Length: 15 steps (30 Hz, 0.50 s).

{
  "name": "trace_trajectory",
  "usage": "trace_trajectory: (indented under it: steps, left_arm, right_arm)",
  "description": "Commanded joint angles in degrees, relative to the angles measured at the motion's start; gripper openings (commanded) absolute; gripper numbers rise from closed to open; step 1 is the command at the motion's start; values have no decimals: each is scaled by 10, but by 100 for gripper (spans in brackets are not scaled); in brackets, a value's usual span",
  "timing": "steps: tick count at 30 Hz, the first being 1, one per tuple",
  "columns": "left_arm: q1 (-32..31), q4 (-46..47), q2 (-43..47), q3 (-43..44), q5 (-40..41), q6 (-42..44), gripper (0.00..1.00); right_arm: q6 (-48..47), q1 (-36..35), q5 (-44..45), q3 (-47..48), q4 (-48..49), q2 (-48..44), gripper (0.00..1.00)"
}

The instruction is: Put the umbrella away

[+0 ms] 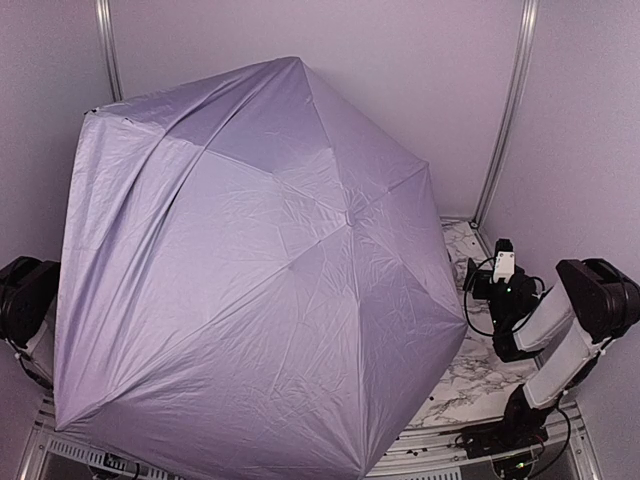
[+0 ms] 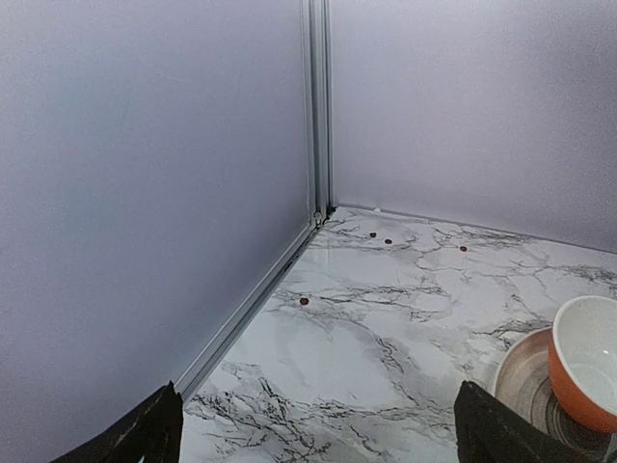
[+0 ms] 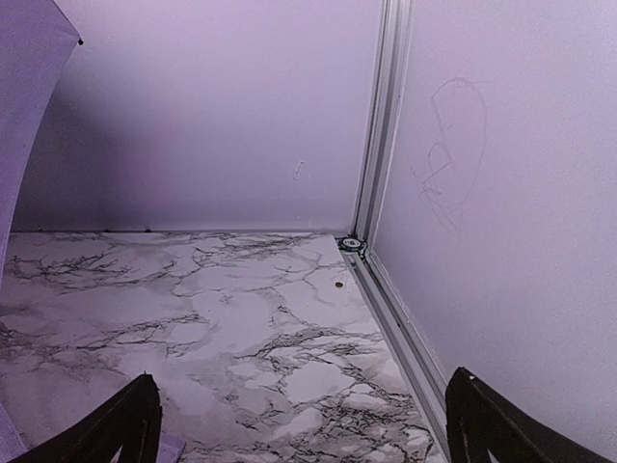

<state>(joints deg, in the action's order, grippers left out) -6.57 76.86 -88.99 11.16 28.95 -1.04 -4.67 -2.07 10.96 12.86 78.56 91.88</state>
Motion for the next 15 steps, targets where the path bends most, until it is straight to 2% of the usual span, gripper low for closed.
trace_trajectory:
  steps: [1,7,9,11,14,15]
  left_arm:
    - [8,-2,7,12,-9,-3,99]
    - [14,-11,12,14,-11,-9,99]
    - [17,-42,25,20,-6,-24,99]
    - [18,-28,21,17,-5,-20,99]
    - [16,-26,35,8,-26,-10,99]
    - [14,-30,53,13,-7,-3,99]
  right_arm:
    - [-5,-2,-4,1,3,-1,100]
    - [-2,3,-15,2,-2,-2,100]
    - [3,3,1,5,-11,-6,100]
    - [13,4,25,27,-81,-43,100]
    - [28,9,30,101,-248,-90,100]
    - [24,9,30,122,-277,-96,100]
